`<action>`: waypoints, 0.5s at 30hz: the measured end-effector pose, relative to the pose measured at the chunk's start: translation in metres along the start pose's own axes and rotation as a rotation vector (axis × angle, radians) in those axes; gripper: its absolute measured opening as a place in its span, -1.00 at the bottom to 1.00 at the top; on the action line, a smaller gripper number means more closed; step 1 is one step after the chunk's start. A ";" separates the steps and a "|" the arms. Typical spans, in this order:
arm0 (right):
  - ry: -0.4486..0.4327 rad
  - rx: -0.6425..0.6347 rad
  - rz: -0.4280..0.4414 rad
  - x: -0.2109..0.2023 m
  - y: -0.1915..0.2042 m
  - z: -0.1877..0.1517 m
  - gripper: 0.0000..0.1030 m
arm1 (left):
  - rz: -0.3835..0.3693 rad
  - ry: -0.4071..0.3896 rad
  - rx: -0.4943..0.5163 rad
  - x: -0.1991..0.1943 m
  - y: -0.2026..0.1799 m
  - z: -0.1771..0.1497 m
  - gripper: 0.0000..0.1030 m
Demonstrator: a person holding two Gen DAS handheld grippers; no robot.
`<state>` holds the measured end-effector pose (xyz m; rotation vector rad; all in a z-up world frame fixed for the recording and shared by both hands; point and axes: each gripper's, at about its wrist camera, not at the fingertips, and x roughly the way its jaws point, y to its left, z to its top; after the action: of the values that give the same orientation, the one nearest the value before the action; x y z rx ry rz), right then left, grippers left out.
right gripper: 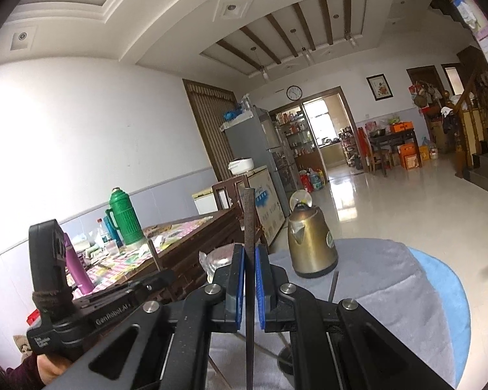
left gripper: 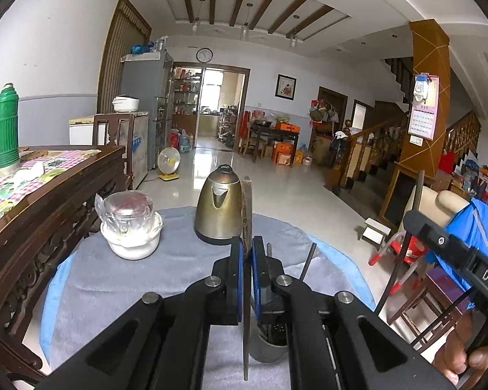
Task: Organize utensils
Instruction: 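Carry both chopsticks over the grey cup and lower them in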
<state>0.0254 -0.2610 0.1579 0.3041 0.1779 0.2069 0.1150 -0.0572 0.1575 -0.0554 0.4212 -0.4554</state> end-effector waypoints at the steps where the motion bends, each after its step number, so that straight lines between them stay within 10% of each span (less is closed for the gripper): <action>1: -0.005 -0.001 -0.002 -0.001 -0.001 0.002 -0.86 | 0.004 -0.002 0.005 0.001 -0.003 0.002 -0.90; 15: -0.034 0.024 -0.022 0.007 -0.030 0.029 -0.86 | 0.008 -0.028 0.043 0.020 -0.028 0.020 -0.90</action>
<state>0.0430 -0.2959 0.1746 0.3291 0.1502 0.1782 0.1272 -0.0918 0.1719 -0.0187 0.3843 -0.4550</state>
